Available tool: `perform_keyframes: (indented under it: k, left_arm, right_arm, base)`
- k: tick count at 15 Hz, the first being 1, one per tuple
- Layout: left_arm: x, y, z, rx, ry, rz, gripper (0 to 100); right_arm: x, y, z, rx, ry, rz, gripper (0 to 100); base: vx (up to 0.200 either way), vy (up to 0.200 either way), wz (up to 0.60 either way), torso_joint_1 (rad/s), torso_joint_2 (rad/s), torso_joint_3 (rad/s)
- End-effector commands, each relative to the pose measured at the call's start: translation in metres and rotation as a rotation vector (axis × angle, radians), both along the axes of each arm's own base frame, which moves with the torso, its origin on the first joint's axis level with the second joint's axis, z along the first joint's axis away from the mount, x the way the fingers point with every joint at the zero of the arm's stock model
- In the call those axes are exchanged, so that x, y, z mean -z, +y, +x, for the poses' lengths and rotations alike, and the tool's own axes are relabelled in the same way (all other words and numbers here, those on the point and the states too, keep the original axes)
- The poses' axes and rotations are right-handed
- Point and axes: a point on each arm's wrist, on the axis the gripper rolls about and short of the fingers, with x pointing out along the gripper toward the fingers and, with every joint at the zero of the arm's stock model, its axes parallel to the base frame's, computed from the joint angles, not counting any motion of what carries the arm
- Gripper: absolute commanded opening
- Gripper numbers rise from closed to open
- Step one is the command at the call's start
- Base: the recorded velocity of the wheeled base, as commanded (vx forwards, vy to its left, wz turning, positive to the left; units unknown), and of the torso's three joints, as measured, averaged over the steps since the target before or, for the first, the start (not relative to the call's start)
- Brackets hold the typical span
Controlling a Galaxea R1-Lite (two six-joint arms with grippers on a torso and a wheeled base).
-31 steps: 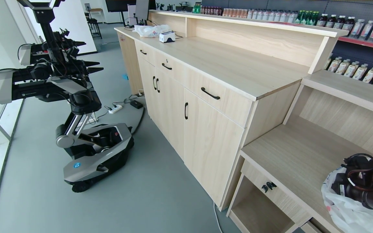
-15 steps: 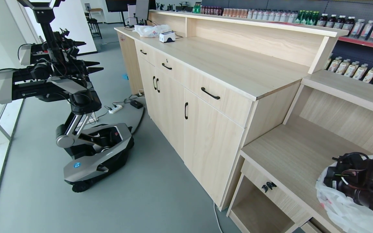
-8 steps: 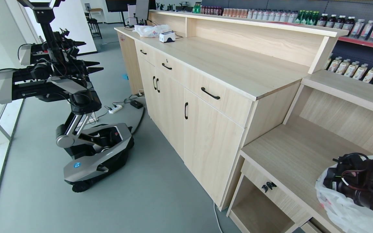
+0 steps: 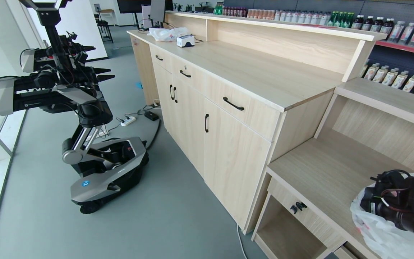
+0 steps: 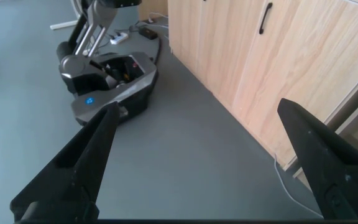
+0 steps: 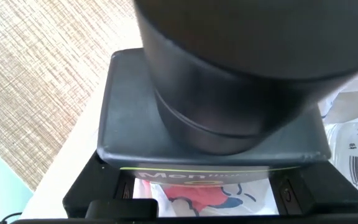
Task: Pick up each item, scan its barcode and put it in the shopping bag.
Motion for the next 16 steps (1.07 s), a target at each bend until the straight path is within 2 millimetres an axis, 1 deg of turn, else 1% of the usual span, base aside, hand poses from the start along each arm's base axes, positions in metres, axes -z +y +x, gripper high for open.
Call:
perform_keyframes:
  k: [1,6,9,14,15,16]
  left_arm:
    - [0.0,0.0,0.0,0.001,0.0,-0.001,100]
    - [0.0,0.0,0.0,-0.001,0.0,-0.001,100]
    - [0.0,0.0,0.0,-0.001,0.0,-0.001,100]
    - [0.0,0.0,0.0,-0.001,0.0,-0.001,100]
    - [0.0,0.0,0.0,-0.001,0.0,-0.001,100]
    - [0.0,0.0,0.0,-0.001,0.0,-0.001,100]
  right_arm:
    - [-0.005,0.0,-0.001,0.001,-0.016,-0.006,100]
    - [-0.012,0.0,-0.003,0.002,-0.016,-0.006,100]
    - [-0.025,0.002,-0.006,-0.024,-0.032,0.005,100]
    - [-0.07,0.001,-0.008,-0.095,-0.185,-0.03,100]
    - [-0.074,0.001,-0.007,-0.1,-0.201,-0.036,100]
    - [-0.091,0.001,-0.004,-0.109,-0.263,-0.063,100]
  base:
    - [0.0,0.0,0.0,0.0,0.0,0.0]
    - [0.0,0.0,0.0,0.0,0.0,0.0]
    - [0.0,0.0,0.0,0.0,0.0,0.0]
    - [0.0,0.0,0.0,0.0,0.0,0.0]
    - [0.0,0.0,0.0,0.0,0.0,0.0]
    - [0.0,0.0,0.0,0.0,0.0,0.0]
